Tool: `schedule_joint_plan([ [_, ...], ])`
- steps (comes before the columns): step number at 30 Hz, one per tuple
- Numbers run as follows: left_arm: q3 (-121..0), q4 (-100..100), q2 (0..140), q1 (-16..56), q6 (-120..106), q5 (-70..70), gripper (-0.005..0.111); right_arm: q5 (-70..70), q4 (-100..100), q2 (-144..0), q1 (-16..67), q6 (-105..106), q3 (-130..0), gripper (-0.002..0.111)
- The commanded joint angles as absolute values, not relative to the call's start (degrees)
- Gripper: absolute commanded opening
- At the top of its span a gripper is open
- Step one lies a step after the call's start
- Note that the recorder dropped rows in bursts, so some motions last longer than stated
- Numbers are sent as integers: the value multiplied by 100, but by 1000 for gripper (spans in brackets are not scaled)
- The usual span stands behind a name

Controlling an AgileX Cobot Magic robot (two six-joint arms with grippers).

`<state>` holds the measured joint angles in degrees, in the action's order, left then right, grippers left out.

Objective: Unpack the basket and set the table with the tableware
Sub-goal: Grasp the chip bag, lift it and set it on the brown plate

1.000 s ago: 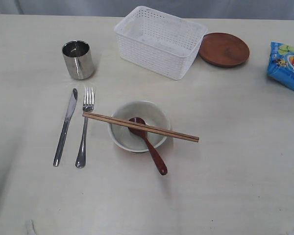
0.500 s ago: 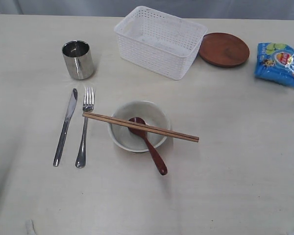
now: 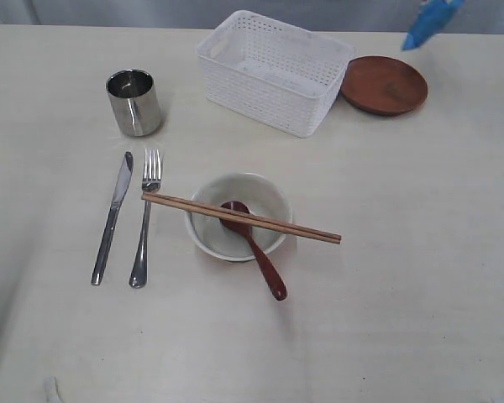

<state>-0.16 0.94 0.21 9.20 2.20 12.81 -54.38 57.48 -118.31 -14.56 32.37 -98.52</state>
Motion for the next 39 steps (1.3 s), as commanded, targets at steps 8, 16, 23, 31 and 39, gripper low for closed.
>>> schedule_joint_plan([
  [8, 0, 111, 0, 926, 218, 1220, 0, -5893, 3993, -12587, -913, 2008, -10746, 0],
  [16, 0, 111, 0, 926, 218, 1220, 0, -6326, 3843, -13076, -1042, 1729, -10746, 0],
  [23, 0, 111, 0, 926, 218, 1220, 0, -6355, 3264, -13107, -1270, 1626, -10733, 0],
  [31, 0, 111, 0, 926, 218, 1220, 0, -6085, 3288, -13107, -1248, 1626, -10582, 0],
  [39, 0, 111, 0, 926, 218, 1220, 0, -5747, 3316, -13244, -1035, 1677, -10675, 0],
])
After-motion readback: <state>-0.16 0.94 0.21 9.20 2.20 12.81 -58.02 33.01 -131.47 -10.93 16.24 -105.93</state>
